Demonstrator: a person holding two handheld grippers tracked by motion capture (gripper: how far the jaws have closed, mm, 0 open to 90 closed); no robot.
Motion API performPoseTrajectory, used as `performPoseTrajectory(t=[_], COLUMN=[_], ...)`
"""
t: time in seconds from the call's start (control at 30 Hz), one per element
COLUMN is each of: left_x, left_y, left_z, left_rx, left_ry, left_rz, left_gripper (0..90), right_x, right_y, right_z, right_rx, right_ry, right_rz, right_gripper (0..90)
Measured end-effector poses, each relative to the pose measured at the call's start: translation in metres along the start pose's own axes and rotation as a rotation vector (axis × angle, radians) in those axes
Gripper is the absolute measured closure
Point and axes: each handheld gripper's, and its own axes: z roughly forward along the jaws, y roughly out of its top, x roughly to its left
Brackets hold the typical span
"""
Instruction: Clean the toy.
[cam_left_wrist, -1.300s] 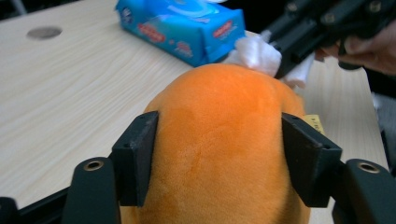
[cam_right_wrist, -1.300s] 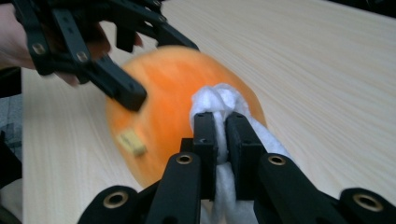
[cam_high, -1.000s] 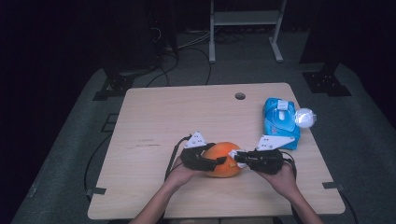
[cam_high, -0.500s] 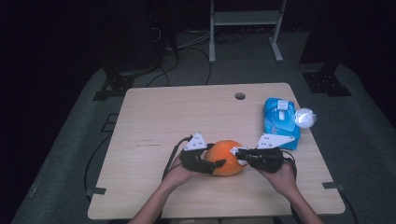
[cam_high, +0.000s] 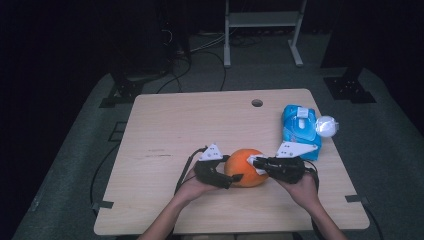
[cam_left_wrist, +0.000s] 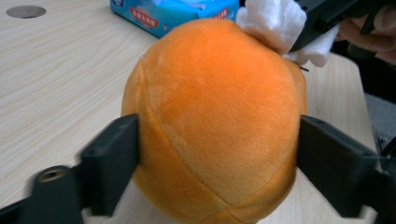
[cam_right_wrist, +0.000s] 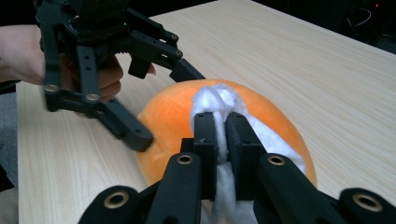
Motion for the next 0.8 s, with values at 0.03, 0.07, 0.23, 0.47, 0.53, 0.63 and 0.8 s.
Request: performPoseTrajectory(t=[0.03,0.07,0.23,0.47,0.53,0.63,0.8], left_x=[-0.003,-0.006,-0.017,-0.001,-0.005,-0.013,-0.025], left_y=[0.003,0.005,0.009,-0.001,0.000,0.006,0.009], left_z=[-0.001,-0.001,0.000,0.009,0.009,0.008,0.009], left_rx=[0.000,0.000,0.001,0.001,0.006,0.014,0.043], left_ry=[0.011,0.021,0.036,-0.028,-0.008,0.019,0.045], left_rz=[0.027,0.051,0.123,-0.062,-0.020,0.053,0.176], left_gripper=[27.0,28.8,28.0,12.1,22.4,29.3,29.2], right_x=[0.003,0.009,0.027,0.008,0.008,0.018,0.039], right_y=[0.001,0.004,0.012,0.009,0.009,0.010,0.017], right_z=[0.001,0.002,0.006,-0.005,-0.004,0.000,0.012], right_rx=[0.003,0.006,0.010,0.007,0.014,0.030,0.047], right_ry=[-0.004,-0.004,0.014,-0.010,-0.020,-0.022,0.031], right_rz=[-0.013,-0.031,-0.105,-0.032,-0.042,-0.073,-0.135], right_gripper=[82.5,82.5,82.5,82.5,82.5,82.5,82.5])
